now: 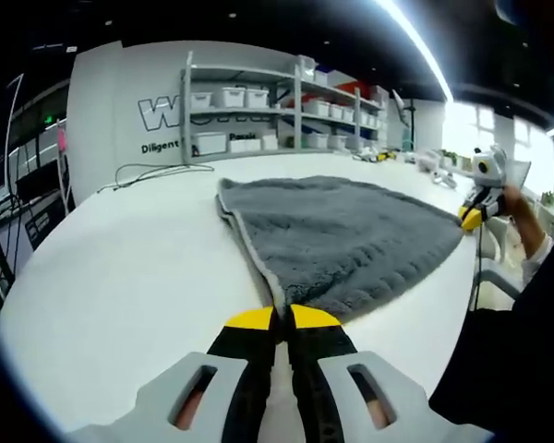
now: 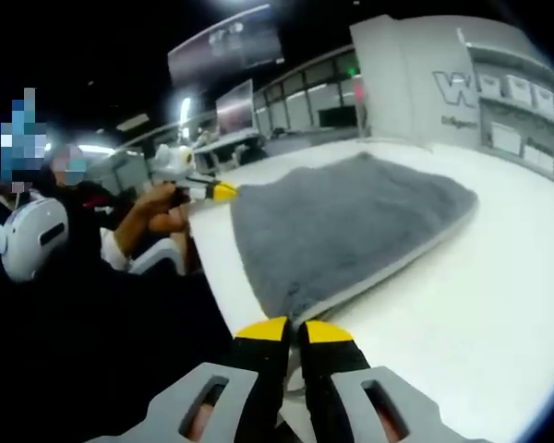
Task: Open the folded towel by lifting each exposed corner and separating the folded layers until the towel lies flat within the target outline without major curled edges
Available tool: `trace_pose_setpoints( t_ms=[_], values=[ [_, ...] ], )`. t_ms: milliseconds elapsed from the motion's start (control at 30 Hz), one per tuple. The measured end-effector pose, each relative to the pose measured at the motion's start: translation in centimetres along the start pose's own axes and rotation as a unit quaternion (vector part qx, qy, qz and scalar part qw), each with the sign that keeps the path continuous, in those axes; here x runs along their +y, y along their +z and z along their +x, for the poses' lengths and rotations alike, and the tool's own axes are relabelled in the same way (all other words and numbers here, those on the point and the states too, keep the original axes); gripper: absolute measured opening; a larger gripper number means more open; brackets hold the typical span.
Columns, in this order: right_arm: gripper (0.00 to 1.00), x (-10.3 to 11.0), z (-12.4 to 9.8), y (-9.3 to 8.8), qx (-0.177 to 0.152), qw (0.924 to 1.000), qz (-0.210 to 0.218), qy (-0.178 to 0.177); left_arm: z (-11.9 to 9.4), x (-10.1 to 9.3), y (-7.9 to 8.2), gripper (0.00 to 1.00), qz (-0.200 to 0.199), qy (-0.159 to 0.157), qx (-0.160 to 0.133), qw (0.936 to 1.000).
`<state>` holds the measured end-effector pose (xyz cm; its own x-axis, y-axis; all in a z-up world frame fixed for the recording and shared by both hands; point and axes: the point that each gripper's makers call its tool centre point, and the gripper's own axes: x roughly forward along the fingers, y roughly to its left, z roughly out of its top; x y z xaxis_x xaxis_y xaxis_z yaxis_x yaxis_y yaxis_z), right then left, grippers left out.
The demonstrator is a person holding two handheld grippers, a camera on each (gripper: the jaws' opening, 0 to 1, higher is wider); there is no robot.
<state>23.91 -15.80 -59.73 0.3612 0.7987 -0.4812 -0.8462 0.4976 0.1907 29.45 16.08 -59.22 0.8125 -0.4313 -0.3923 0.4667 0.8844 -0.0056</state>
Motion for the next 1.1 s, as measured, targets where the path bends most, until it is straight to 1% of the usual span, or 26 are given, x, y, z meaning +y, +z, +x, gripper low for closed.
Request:
trace_pose_setpoints(
  t_ms=[167, 333, 433, 533, 567, 800, 1100],
  values=[
    [0.01, 0.4, 0.2, 0.1, 0.004, 1.0, -0.009, 0.002, -0.1, 0.2, -0.1, 0.04, -0.01, 0.003, -0.004, 0.9999],
    [0.01, 0.9, 0.5, 0.1, 0.006, 0.9999, -0.009, 0.01, -0.2, 0.5, -0.1, 0.05, -0.012, 0.009, -0.004, 0.9999],
    [0.01, 1.5, 0.9, 0.3, 0.006, 0.9996, -0.017, 0.02, -0.2, 0.7, -0.1, 0.05, -0.013, 0.016, -0.004, 0.9998],
    [0.0, 2.1, 1.3, 0.4, 0.007, 0.9993, -0.021, 0.029, -0.1, 1.4, 0.0, 0.05, -0.012, 0.025, -0.003, 0.9996],
    [0.0, 2.2, 1.4, 0.4, 0.008, 0.9993, -0.023, 0.03, 0.1, 2.1, 0.1, 0.05, -0.013, 0.026, -0.003, 0.9996],
    [0.0, 2.9, 2.0, 0.5, 0.01, 0.9988, -0.026, 0.041, 0.3, 3.5, 0.2, 0.05, -0.023, 0.029, -0.009, 0.9993],
    [0.0, 3.8, 2.7, 0.6, 0.014, 0.998, -0.033, 0.052, 0.4, 3.7, 0.3, 0.05, -0.012, 0.042, -0.002, 0.999]
  ],
)
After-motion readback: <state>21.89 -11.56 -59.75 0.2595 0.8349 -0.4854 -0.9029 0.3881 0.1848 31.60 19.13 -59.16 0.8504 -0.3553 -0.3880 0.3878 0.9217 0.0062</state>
